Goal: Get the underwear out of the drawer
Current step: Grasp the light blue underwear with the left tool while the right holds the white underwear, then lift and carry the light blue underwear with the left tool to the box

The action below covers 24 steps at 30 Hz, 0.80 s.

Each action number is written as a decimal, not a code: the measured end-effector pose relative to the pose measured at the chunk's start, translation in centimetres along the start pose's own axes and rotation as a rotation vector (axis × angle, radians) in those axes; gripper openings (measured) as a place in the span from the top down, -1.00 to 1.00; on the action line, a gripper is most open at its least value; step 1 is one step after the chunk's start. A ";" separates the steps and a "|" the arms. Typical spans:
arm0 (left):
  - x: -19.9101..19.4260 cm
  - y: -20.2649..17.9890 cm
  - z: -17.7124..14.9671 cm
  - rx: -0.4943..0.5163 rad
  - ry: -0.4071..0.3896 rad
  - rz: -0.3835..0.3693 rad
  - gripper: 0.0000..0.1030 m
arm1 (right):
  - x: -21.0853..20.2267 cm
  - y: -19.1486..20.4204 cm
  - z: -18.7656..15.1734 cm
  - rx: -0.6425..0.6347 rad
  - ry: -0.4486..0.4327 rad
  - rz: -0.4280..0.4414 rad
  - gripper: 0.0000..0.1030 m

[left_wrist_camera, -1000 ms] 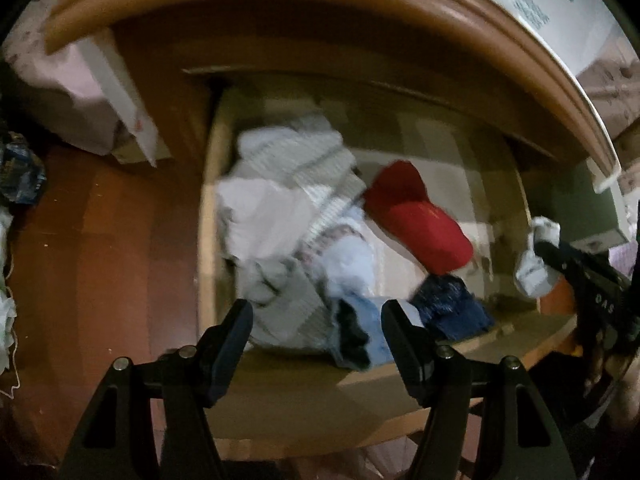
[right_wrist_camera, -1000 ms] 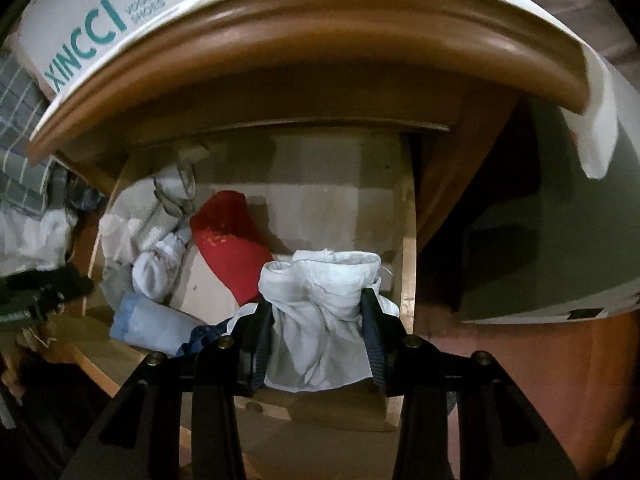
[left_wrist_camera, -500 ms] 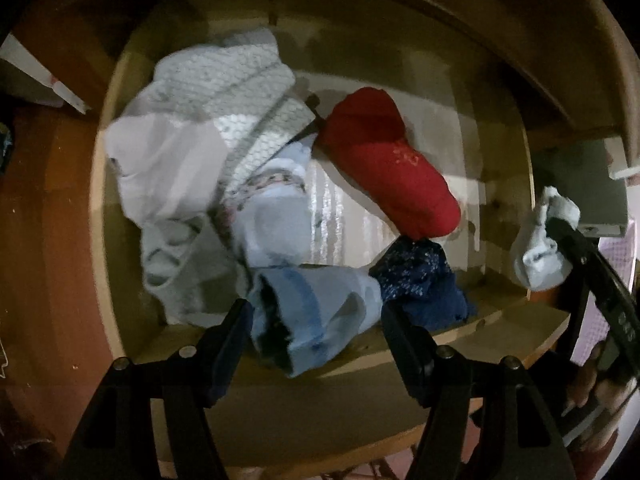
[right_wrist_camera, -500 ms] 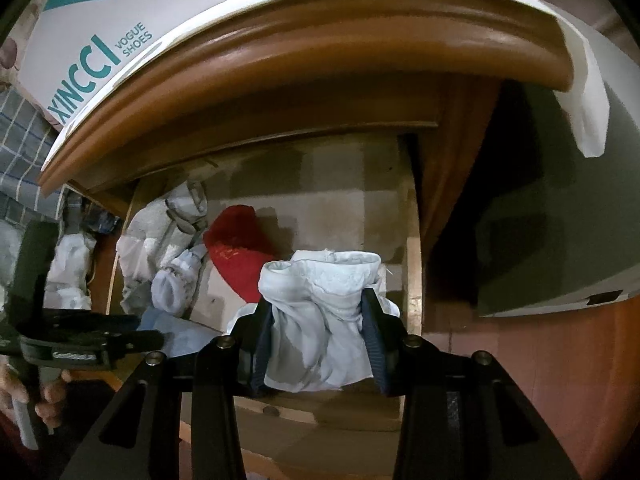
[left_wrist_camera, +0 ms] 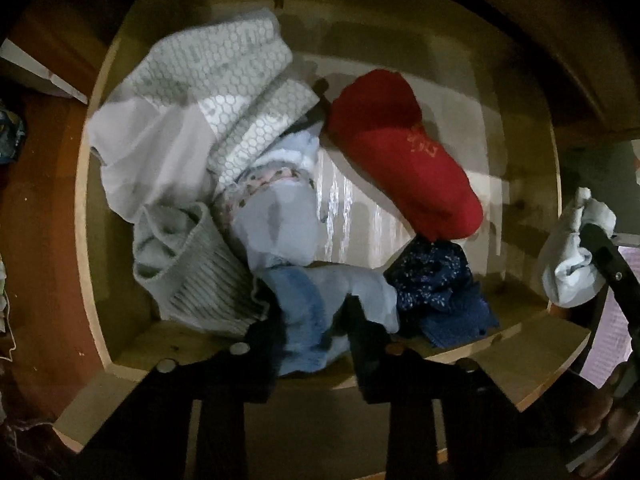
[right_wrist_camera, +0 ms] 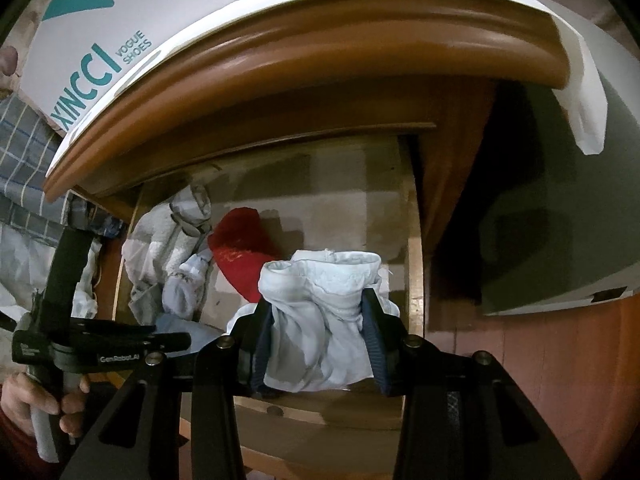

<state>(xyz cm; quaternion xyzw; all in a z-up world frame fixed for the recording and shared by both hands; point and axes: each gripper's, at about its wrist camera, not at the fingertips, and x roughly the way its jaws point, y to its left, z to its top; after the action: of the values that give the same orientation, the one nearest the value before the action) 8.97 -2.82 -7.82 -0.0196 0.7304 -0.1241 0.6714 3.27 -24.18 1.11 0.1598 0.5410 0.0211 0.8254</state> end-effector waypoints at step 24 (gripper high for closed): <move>-14.3 -0.8 -6.2 0.129 -0.342 0.060 0.60 | 0.6 -0.1 -0.1 -0.028 0.003 -0.034 0.25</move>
<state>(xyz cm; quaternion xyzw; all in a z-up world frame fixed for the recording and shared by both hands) 4.19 0.12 6.76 0.0246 0.5963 -0.1455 0.7891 3.38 -24.09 0.54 0.1389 0.5445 0.0147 0.8270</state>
